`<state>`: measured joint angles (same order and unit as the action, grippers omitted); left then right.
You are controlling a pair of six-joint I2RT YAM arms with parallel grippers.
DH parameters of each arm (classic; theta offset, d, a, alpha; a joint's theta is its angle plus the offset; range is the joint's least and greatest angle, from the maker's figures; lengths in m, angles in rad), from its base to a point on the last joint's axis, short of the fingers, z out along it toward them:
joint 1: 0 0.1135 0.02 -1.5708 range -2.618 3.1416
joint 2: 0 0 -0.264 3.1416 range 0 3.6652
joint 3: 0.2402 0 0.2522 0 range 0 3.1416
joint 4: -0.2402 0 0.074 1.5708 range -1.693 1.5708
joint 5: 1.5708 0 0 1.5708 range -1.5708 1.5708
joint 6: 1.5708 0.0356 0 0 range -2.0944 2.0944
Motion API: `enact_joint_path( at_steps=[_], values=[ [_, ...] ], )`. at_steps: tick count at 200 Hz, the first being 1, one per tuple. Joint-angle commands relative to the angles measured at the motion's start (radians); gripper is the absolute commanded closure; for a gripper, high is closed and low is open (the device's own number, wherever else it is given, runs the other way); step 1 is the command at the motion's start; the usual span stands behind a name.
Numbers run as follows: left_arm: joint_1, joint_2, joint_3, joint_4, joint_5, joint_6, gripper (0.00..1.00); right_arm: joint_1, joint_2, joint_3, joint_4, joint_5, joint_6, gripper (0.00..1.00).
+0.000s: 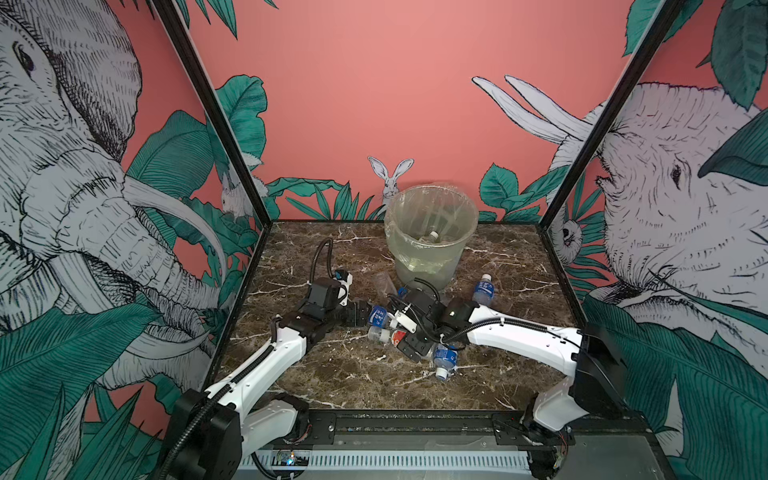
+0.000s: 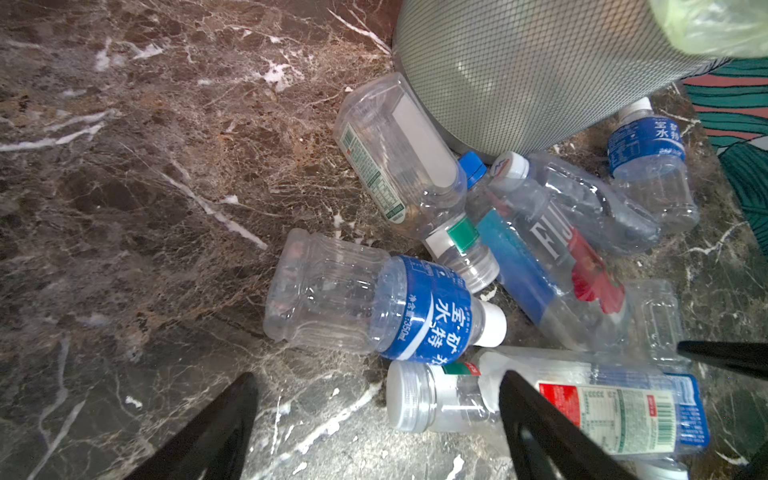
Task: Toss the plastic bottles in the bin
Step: 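Lower the right gripper to the pile and grasp the red-labelled bottle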
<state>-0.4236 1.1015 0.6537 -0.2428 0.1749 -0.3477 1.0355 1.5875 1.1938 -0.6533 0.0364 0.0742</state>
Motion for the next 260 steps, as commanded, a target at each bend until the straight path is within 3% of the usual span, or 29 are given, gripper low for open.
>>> enact_joint_path(
  at_steps=[1, 55, 143, 206, 260],
  values=[
    [0.006, 0.000, -0.018, -0.019, -0.008, 0.000, 0.09, 0.008, 0.042, -0.007, 0.008, -0.011, -0.013, 0.02],
    [0.008, 0.009, -0.011, -0.025, -0.005, 0.007, 0.09, 0.008, 0.112, -0.008, 0.016, -0.028, -0.006, 0.03],
    [0.009, 0.013, -0.022, -0.019, -0.002, 0.000, 0.09, 0.018, 0.153, -0.009, 0.040, -0.121, 0.009, 0.16],
    [0.009, 0.016, -0.019, -0.018, 0.002, 0.006, 0.09, 0.031, 0.203, -0.004, 0.061, -0.109, 0.030, 0.15],
    [0.009, 0.017, -0.022, -0.015, 0.015, 0.007, 0.09, 0.031, 0.234, -0.002, 0.059, -0.099, 0.030, 0.26]
  ],
)
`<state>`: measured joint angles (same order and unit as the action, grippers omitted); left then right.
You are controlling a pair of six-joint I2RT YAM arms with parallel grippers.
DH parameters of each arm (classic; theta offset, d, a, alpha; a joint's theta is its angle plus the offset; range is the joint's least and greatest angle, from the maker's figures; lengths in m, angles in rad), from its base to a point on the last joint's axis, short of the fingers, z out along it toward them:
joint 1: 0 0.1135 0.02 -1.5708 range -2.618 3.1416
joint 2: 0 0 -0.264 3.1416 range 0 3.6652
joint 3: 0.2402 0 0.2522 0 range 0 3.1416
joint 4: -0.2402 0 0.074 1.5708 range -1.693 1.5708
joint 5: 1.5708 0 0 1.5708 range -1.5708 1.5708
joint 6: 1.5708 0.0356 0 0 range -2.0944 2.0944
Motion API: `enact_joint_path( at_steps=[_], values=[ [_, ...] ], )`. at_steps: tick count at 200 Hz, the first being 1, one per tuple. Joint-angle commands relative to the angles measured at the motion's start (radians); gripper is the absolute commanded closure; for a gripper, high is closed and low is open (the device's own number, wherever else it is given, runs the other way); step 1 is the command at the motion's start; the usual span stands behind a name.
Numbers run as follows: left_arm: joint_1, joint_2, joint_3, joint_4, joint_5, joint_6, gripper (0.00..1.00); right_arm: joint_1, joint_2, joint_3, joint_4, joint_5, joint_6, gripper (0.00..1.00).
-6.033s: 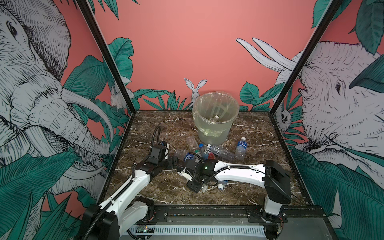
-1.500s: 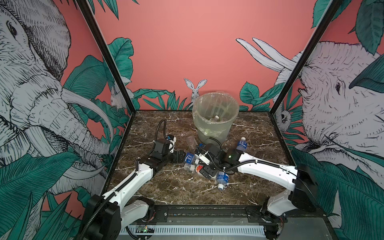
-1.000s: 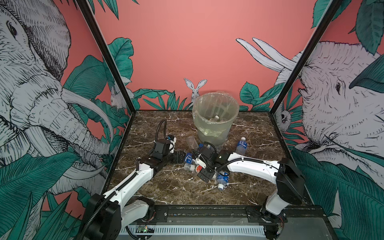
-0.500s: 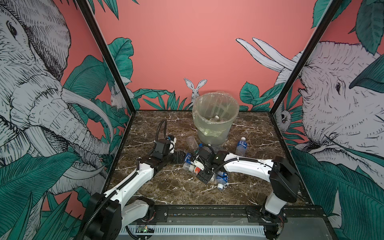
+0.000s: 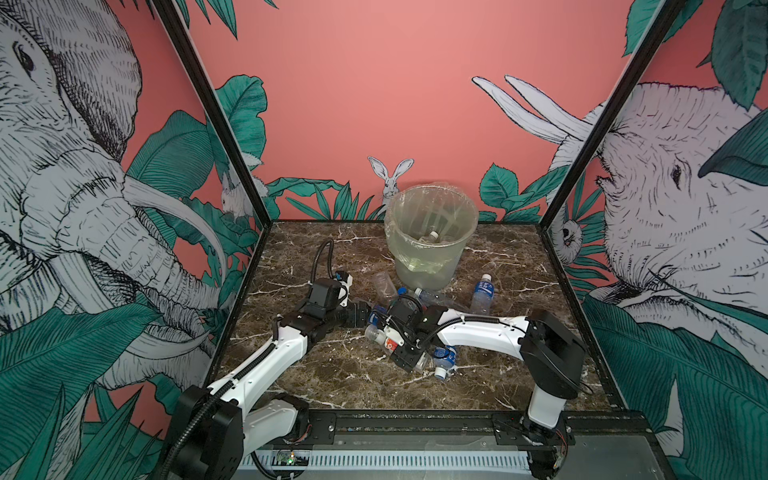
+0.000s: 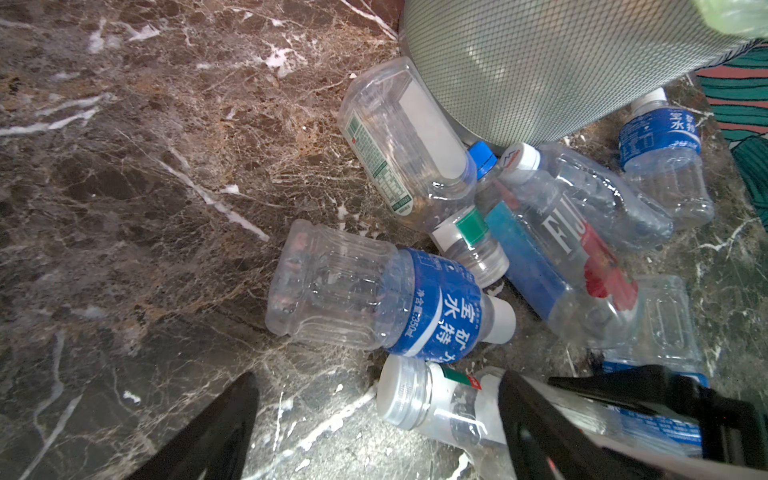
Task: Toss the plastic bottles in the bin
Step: 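Lower the right gripper to the pile and grasp the red-labelled bottle, then lift the red-labelled bottle with the right gripper over the bin and release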
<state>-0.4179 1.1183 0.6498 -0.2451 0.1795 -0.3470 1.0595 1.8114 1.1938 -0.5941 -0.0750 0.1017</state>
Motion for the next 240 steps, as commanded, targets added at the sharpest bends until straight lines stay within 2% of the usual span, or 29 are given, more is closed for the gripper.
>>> enact_joint_path(
  at_steps=[1, 15, 36, 49, 94, 131, 182, 240],
  values=[
    [0.004, 0.000, -0.019, -0.014, 0.011, 0.006, 0.09, 0.007, 0.010, -0.004, 0.000, 0.012, 0.002, 0.26],
    [0.004, 0.006, -0.023, -0.008, 0.014, 0.005, 0.09, 0.007, 0.012, -0.006, 0.002, 0.019, 0.004, 0.32],
    [0.003, 0.017, -0.022, -0.003, 0.027, 0.002, 0.09, 0.007, 0.001, -0.017, 0.004, 0.027, 0.008, 0.52],
    [0.004, 0.019, -0.020, -0.001, 0.032, 0.002, 0.09, 0.008, -0.023, -0.033, 0.015, 0.031, 0.009, 0.59],
    [0.004, 0.017, -0.009, 0.000, 0.024, 0.008, 0.09, 0.020, -0.201, -0.150, 0.102, 0.066, 0.034, 0.61],
    [0.005, 0.024, 0.017, -0.004, 0.021, 0.025, 0.09, 0.025, -0.470, -0.275, 0.176, 0.123, 0.078, 0.61],
    [0.004, 0.057, 0.025, 0.004, 0.043, 0.011, 0.09, 0.026, -0.724, -0.378, 0.242, 0.282, 0.169, 0.64],
    [0.004, 0.059, 0.022, -0.004, 0.037, 0.020, 0.09, 0.027, -0.910, -0.467, 0.323, 0.435, 0.238, 0.65]
  ],
)
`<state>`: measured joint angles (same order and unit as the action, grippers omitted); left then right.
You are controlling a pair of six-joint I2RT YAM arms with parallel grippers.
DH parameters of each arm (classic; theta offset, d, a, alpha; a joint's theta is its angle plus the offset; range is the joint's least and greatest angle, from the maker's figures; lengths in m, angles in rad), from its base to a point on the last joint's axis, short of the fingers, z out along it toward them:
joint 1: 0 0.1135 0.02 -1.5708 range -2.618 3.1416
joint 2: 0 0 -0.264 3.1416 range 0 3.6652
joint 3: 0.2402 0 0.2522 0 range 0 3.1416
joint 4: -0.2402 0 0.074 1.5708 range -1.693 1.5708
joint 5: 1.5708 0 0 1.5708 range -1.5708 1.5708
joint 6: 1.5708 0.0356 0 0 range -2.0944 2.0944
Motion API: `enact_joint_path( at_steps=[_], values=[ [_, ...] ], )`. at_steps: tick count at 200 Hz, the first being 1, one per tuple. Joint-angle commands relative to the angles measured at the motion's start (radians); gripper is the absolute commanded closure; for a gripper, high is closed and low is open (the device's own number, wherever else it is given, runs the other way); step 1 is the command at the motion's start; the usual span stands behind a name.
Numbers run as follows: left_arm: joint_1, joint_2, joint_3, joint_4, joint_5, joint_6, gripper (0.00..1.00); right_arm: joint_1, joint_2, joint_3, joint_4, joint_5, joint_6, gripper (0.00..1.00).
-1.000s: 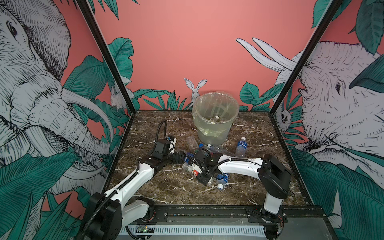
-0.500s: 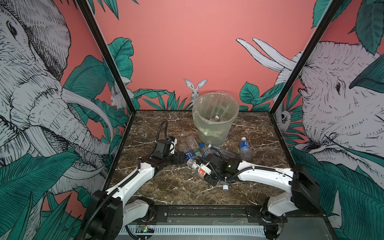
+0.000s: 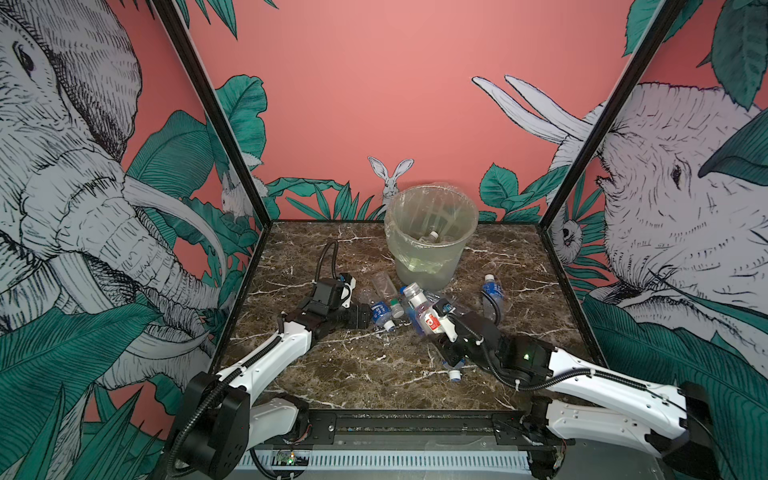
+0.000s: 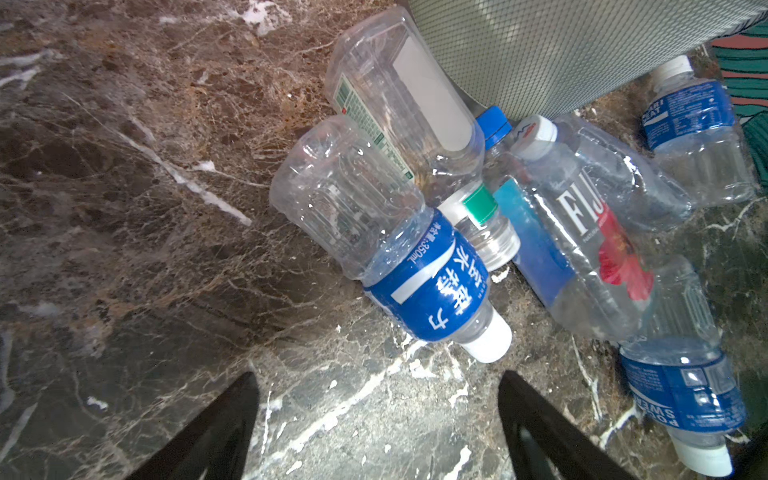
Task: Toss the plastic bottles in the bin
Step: 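Lift the red-labelled bottle with the right gripper over the bin and release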
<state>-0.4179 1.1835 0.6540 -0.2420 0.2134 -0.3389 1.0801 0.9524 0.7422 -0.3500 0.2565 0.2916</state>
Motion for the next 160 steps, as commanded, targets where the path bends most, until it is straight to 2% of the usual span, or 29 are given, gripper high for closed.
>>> enact_joint_path(
  at_steps=[1, 51, 92, 119, 140, 160],
  values=[
    [0.004, -0.006, 0.018, -0.007, 0.003, 0.012, 0.09, 0.006, -0.052, -0.015, 0.079, 0.105, 0.048, 0.65],
    [0.004, 0.003, 0.013, -0.001, -0.005, 0.022, 0.09, 0.006, -0.173, -0.013, 0.089, 0.252, 0.052, 0.66],
    [0.004, 0.024, 0.016, -0.008, -0.030, 0.051, 0.09, 0.004, -0.169, 0.162, 0.017, 0.378, -0.029, 0.68],
    [0.003, 0.043, 0.021, 0.000, -0.034, 0.058, 0.09, -0.035, -0.044, 0.401, -0.037, 0.416, -0.098, 0.68],
    [0.005, 0.067, 0.021, 0.041, -0.024, 0.047, 0.09, -0.138, 0.111, 0.627, -0.052, 0.329, -0.148, 0.70],
    [0.005, 0.103, 0.032, 0.069, -0.010, 0.039, 0.09, -0.293, 0.333, 0.881, -0.122, 0.213, -0.105, 0.71]
  ],
)
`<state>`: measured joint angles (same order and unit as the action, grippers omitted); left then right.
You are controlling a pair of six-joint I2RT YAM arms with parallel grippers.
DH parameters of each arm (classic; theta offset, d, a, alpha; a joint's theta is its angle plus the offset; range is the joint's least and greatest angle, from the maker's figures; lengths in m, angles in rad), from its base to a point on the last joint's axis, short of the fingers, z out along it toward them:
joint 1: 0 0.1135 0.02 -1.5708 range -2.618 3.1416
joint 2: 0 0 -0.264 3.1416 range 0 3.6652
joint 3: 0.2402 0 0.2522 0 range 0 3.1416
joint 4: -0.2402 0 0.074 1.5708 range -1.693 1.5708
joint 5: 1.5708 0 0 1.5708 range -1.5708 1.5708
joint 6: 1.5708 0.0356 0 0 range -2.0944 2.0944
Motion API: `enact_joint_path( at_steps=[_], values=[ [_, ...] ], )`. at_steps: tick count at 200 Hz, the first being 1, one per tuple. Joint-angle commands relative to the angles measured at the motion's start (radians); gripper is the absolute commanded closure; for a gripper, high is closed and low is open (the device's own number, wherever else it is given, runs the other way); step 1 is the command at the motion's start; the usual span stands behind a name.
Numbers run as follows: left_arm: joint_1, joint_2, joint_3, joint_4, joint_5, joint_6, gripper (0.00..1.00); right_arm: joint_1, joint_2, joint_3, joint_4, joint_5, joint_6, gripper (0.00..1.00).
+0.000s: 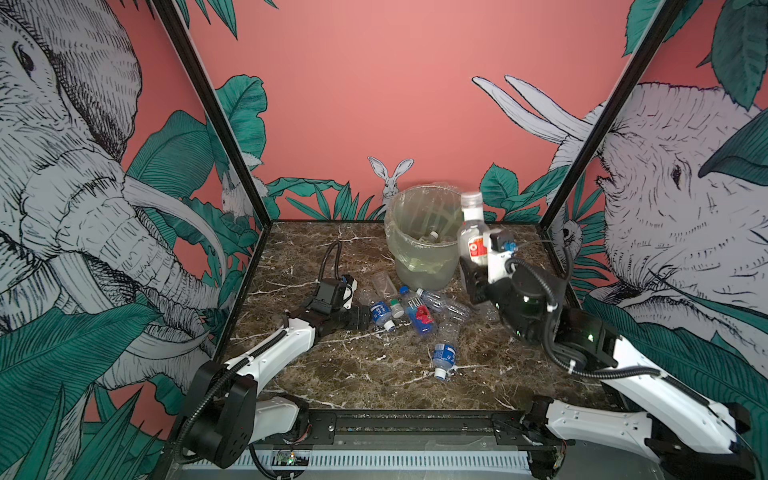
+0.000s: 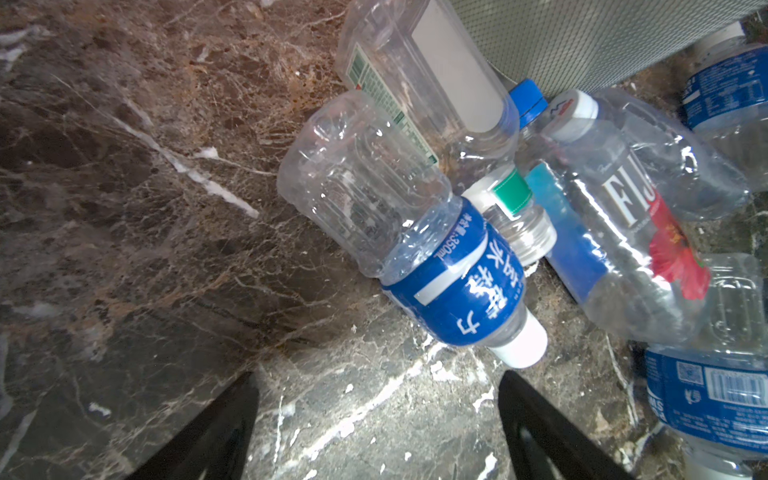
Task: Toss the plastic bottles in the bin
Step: 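Lift the red-labelled bottle with the right gripper over the bin and release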
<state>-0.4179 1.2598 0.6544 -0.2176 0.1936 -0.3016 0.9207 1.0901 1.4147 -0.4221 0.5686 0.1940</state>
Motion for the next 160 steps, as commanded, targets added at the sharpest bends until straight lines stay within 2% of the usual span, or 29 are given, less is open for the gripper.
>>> enact_joint_path(
  at_steps=[1, 11, 17, 26, 29, 30, 31, 36, 39, 53, 66, 118, 160],
  values=[
    [0.004, 0.029, 0.032, 0.045, 0.011, 0.002, 0.09, -0.140, 0.208, 0.220, -0.052, -0.104, -0.005, 0.71],
    [0.006, 0.049, 0.037, 0.058, 0.023, -0.001, 0.09, -0.195, 0.339, 0.366, -0.097, -0.148, 0.018, 0.65],
    [0.005, 0.061, 0.040, 0.067, 0.029, -0.004, 0.09, -0.219, 0.420, 0.447, -0.124, -0.176, 0.023, 0.55],
    [0.005, 0.078, 0.047, 0.070, 0.033, -0.004, 0.09, -0.239, 0.542, 0.582, -0.191, -0.172, 0.024, 0.30],
    [0.005, 0.083, 0.047, 0.069, 0.033, -0.004, 0.08, -0.246, 0.577, 0.627, -0.212, -0.163, 0.025, 0.25],
    [0.005, 0.086, 0.050, 0.068, 0.033, -0.005, 0.08, -0.248, 0.588, 0.642, -0.222, -0.163, 0.026, 0.19],
    [0.005, 0.087, 0.051, 0.068, 0.033, -0.004, 0.08, -0.249, 0.597, 0.654, -0.230, -0.156, 0.026, 0.19],
    [0.005, 0.094, 0.056, 0.062, 0.029, -0.004, 0.08, -0.257, 0.641, 0.714, -0.266, -0.141, 0.030, 0.05],
    [0.005, 0.097, 0.059, 0.059, 0.028, -0.004, 0.08, -0.263, 0.659, 0.749, -0.285, -0.131, 0.033, 0.02],
    [0.005, 0.101, 0.066, 0.043, 0.016, -0.004, 0.07, -0.278, 0.718, 0.848, -0.339, -0.104, 0.044, 0.01],
    [0.005, 0.088, 0.064, 0.038, 0.009, -0.008, 0.07, -0.281, 0.693, 0.842, -0.316, -0.100, 0.039, 0.01],
    [0.005, 0.041, 0.058, 0.011, -0.001, -0.018, 0.06, -0.278, 0.452, 0.533, -0.184, -0.131, 0.053, 0.01],
    [0.006, 0.048, 0.073, 0.020, 0.007, -0.053, 0.06, -0.280, 0.296, 0.285, -0.168, -0.107, 0.062, 0.01]
  ],
)
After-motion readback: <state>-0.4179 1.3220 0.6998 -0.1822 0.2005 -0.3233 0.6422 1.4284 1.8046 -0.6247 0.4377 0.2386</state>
